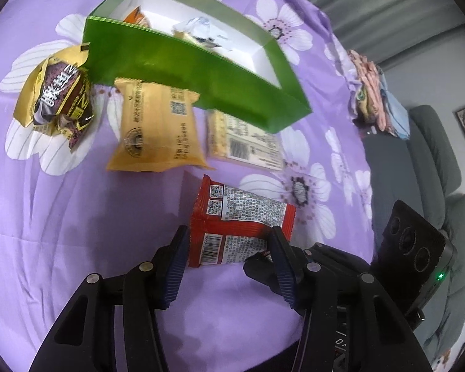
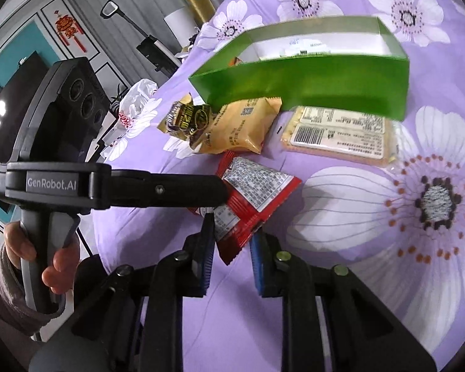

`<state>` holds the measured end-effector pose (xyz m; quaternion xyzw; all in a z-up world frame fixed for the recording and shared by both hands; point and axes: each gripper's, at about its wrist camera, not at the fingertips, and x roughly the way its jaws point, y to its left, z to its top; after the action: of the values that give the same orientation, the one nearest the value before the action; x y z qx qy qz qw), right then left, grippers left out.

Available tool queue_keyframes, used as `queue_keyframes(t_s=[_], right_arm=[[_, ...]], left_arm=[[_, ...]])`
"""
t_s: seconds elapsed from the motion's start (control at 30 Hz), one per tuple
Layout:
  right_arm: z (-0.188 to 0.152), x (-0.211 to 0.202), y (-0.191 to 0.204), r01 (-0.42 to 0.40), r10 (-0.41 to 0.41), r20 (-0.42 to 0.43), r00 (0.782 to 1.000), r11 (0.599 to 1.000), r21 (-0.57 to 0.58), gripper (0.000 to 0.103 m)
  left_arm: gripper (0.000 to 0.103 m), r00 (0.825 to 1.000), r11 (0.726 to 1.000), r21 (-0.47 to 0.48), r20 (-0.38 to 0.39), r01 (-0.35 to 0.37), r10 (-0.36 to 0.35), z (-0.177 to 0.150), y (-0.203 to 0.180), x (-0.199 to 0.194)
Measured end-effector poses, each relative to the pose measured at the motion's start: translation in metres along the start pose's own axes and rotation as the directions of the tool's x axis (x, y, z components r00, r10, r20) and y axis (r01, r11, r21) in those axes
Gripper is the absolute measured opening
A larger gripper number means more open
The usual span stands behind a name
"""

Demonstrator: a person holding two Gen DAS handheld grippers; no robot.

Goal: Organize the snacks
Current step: 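Lift the red-and-white packet with both grippers over the green box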

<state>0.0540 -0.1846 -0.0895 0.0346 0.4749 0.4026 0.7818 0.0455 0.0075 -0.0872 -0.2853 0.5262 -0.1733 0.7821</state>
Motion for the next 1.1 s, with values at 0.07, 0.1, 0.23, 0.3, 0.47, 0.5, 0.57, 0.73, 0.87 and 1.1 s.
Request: queue_keyframes(t_s=[0.07,0.1,0.23,0.3,0.47,0.5,0.57,0.73,0.87,1.1], right_arm=[[0.001,-0.007,0.002,0.004,-0.004,0.012,1.000,1.000,-0.006,0.021],[0.001,-0.010,0.003,0.006,-0.006,0.018,1.000,1.000,-0.009,0.021],[0.005,-0.020,0.005,0.012,-0.012,0.049,0.999,1.000,-0.013,0.021],[0.009,-0.024,0.006,0.014,-0.013,0.067,0.998,1.000,-0.019,0.021],[0.021,-0.032,0.008,0.022,-0.018,0.106,0.994,0.999,-0.036,0.022],[0.025,-0.034,0.008,0.024,-0.019,0.115,0.993,0.999,-0.040,0.022],[0.031,-0.036,0.008,0.028,-0.022,0.130,0.991,0.999,-0.046,0.021],[0.050,-0.040,0.004,0.040,-0.031,0.163,0.986,0.998,-0.055,0.022],[0.065,-0.042,-0.002,0.052,-0.041,0.187,0.982,0.997,-0.058,0.022],[0.088,-0.040,-0.015,0.072,-0.059,0.216,0.975,0.996,-0.053,0.021]], left_arm=[[0.052,1.000,1.000,0.013,0.010,0.007,-0.007,0.000,-0.006,-0.005],[0.052,1.000,1.000,0.020,0.013,0.007,-0.007,-0.001,-0.010,-0.006],[0.052,0.999,0.999,0.054,0.036,0.001,-0.003,0.004,-0.023,-0.012],[0.052,0.999,0.998,0.066,0.045,-0.002,-0.001,0.007,-0.028,-0.015],[0.052,0.996,0.995,0.098,0.085,-0.010,0.001,0.021,-0.040,-0.023],[0.052,0.996,0.995,0.102,0.092,-0.010,0.001,0.023,-0.042,-0.024],[0.052,0.994,0.994,0.113,0.106,-0.013,0.001,0.030,-0.046,-0.027],[0.052,0.991,0.990,0.141,0.131,-0.017,-0.001,0.047,-0.056,-0.028],[0.052,0.989,0.987,0.161,0.145,-0.011,-0.013,0.064,-0.061,-0.027],[0.052,0.987,0.984,0.178,0.157,-0.004,-0.024,0.092,-0.066,-0.022]])
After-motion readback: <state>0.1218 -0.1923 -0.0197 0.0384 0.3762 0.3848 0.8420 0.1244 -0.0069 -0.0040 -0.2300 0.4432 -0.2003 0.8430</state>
